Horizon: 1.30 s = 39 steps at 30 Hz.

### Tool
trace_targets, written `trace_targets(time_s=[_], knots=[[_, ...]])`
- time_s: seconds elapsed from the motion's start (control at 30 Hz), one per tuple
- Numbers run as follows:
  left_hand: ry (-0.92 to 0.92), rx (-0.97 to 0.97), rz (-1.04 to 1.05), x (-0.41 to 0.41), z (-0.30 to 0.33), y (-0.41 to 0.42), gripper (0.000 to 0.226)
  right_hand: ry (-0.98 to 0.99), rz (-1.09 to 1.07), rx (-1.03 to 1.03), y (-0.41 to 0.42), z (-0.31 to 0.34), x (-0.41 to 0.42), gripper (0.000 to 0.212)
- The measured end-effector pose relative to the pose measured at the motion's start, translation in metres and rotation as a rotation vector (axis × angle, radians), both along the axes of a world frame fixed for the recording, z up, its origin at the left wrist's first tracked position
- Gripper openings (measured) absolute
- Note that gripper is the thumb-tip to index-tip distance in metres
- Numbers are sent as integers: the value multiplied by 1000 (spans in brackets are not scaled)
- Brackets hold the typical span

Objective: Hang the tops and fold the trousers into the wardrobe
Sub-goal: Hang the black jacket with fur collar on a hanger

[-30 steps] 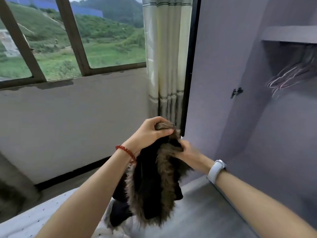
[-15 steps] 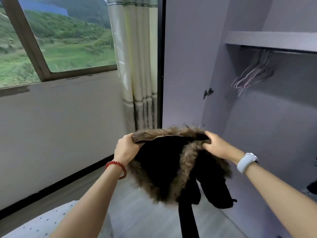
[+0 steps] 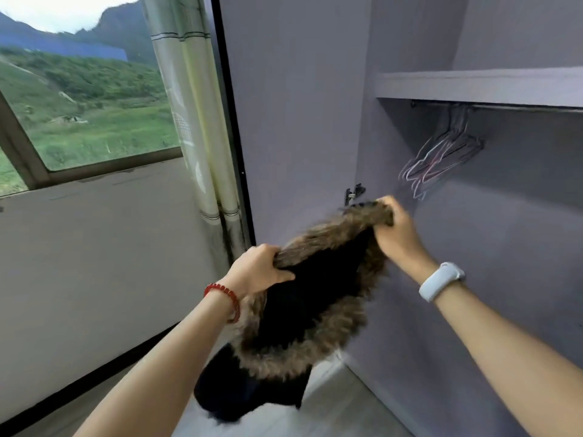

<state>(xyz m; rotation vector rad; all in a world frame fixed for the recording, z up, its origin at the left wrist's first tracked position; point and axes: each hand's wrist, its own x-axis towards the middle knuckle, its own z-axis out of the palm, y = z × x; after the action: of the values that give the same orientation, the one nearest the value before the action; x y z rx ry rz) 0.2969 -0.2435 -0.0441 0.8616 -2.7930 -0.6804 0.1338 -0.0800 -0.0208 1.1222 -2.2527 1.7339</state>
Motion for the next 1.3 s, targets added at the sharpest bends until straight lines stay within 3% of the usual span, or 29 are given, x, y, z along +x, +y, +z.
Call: trace_targets(time_s=[0.07,0.13,0.23,0.37,0.4,0.47,0.57,0.67,0.73,0.8,0.9,1.1,1.3], knots=[[-59,15,110,-8,-27,-9,31,-83,-102,-96,10,9,-34,20],[7,82,208,-20,-39,-13,24,-123,-111,-65,23,5,-64,18],[192,188,210,-62,-27,-6,18,-204,7,233,37,-19,-93,18],[368,555,49,-125,15,24,15,-243,207,706,43,-65,-103,73],[385,637,14,-141,23,30,15,-231,268,727,41,-72,-104,70],[377,769,-88,-171,35,40,18,-170,295,757,38,-77,-110,43],[284,882,-227,-206,46,37,21,-41,5,757,35,-64,-141,27],[80,830,-325,-239,48,12,20,-47,-306,598,37,-55,-192,13],[25,750,-367,-262,39,-9,21,-123,-343,518,42,-55,-225,21],[170,714,-323,-287,27,-26,16,-243,-321,474,44,-56,-251,31],[412,502,-290,-329,11,-41,19,-510,-336,250,31,-54,-285,26],[491,281,-363,-400,-7,-63,25,-640,-448,-119,-32,-30,-354,13],[533,237,-318,-428,-17,-81,32,-508,-636,49,-82,-35,-410,26]])
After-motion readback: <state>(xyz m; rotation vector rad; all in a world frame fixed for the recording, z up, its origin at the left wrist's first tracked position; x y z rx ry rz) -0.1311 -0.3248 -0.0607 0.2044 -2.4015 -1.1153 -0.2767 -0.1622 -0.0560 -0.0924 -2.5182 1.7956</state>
